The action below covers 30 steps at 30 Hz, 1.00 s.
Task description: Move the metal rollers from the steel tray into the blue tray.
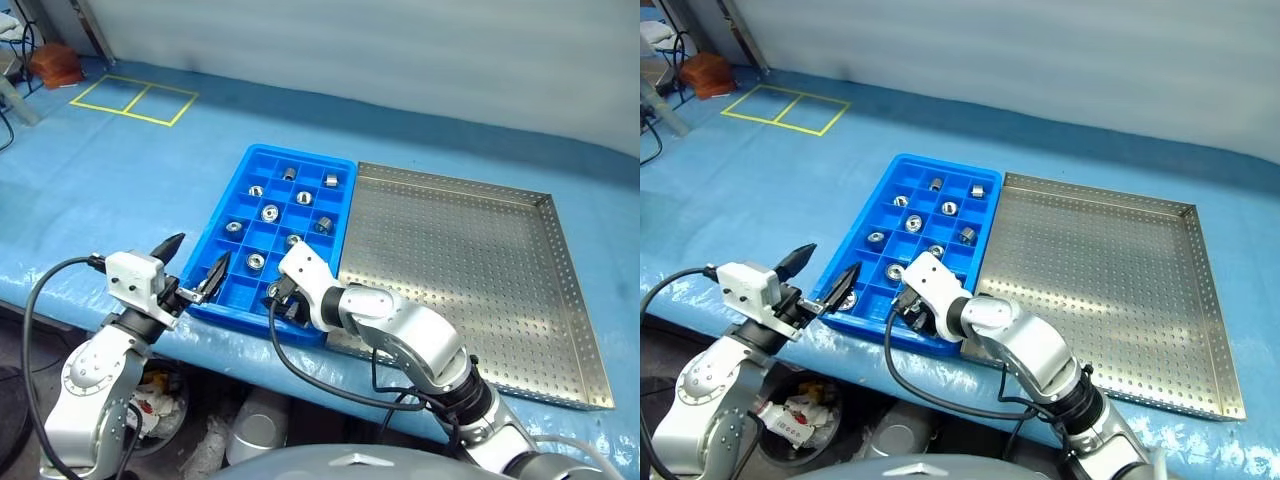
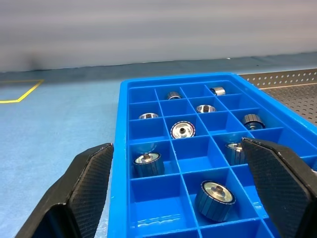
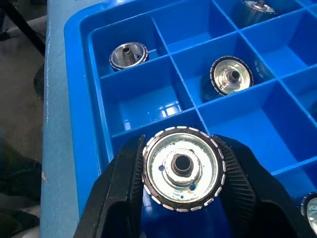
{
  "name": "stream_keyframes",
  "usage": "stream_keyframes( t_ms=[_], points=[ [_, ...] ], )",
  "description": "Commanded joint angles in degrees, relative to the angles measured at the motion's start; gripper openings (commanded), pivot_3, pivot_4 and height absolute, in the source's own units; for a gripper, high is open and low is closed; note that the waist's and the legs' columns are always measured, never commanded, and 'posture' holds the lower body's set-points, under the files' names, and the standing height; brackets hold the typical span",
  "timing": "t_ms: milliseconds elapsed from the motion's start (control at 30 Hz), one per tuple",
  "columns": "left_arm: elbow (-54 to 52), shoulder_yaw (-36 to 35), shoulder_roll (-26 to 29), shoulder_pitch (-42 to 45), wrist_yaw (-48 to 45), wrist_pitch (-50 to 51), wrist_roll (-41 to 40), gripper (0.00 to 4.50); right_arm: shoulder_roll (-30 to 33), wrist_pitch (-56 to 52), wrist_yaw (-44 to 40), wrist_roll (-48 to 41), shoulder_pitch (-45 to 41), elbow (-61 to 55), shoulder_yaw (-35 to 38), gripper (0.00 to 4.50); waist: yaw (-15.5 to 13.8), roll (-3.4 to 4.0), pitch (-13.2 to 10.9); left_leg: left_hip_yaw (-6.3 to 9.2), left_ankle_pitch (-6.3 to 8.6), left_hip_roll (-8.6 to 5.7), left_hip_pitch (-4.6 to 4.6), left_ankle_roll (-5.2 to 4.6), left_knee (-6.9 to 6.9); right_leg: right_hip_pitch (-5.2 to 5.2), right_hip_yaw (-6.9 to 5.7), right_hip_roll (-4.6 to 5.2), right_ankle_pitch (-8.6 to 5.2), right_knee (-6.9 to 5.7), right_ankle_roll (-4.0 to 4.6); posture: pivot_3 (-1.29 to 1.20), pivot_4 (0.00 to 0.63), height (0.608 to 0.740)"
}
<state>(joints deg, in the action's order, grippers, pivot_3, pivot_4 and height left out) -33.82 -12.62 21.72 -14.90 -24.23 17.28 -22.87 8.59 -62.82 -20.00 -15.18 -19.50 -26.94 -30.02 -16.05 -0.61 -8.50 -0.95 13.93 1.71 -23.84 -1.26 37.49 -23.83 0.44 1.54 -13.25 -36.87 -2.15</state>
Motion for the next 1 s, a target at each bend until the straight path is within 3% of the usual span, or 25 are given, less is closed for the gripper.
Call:
stream_keyframes(
  t_ms=[33, 133, 200, 500, 1000],
  points=[
    [-1.03, 1.07, 0.49, 1.04, -0.55, -0.16, -0.12, 4.50, -1.23, 0.68, 0.13, -1.04, 0.74, -0.88, 0.70, 3.08, -0.29, 0.00, 0.00, -0.01, 0.00, -0.01, 0.00, 0.00, 0.00, 0.00, 0.00, 0.00, 0.00, 0.00, 0.00, 0.45, 0.150, 0.740],
    [-0.65, 1.74, 0.76, 1.86, -1.01, 0.20, -0.28, 4.50, -1.45, 0.81, 0.40, -0.90, 1.17, -1.38, 0.95, 4.07, -0.48, -0.01, 0.01, -0.09, 0.02, -0.04, -0.01, 0.03, 0.00, -0.02, 0.00, -0.03, 0.00, 0.01, 0.00, 0.44, 0.150, 0.740],
    [-0.24, 2.12, 0.95, 2.61, -1.26, 0.40, -0.31, 4.50, -1.45, 1.02, 0.69, -0.89, 1.40, -2.05, 1.58, 4.48, -0.49, -0.01, 0.00, -0.13, 0.05, -0.05, -0.02, 0.08, 0.00, -0.03, -0.02, -0.06, -0.01, 0.01, 0.02, 0.43, 0.150, 0.740],
    [2.87, 4.15, 2.30, 7.63, -3.72, 1.41, -0.53, 4.50, 3.19, 2.70, -0.33, -2.25, 4.38, -9.07, 6.38, 4.48, 0.30, -0.01, 0.00, -0.10, 0.10, -0.03, -0.08, 0.16, 0.04, 0.00, -0.19, -0.12, -0.06, 0.02, 0.08, 0.35, 0.150, 0.740],
    [3.89, 4.72, 2.73, 9.13, -5.09, 1.58, -0.39, 4.50, 6.77, 3.00, -0.43, -2.68, 7.45, -12.83, 6.74, 4.48, 6.04, -0.02, 0.00, 0.27, 0.09, -0.03, -0.05, 0.15, 0.12, 0.10, -0.21, -0.12, -0.05, -0.01, 0.12, 0.33, 0.150, 0.740]
  ],
)
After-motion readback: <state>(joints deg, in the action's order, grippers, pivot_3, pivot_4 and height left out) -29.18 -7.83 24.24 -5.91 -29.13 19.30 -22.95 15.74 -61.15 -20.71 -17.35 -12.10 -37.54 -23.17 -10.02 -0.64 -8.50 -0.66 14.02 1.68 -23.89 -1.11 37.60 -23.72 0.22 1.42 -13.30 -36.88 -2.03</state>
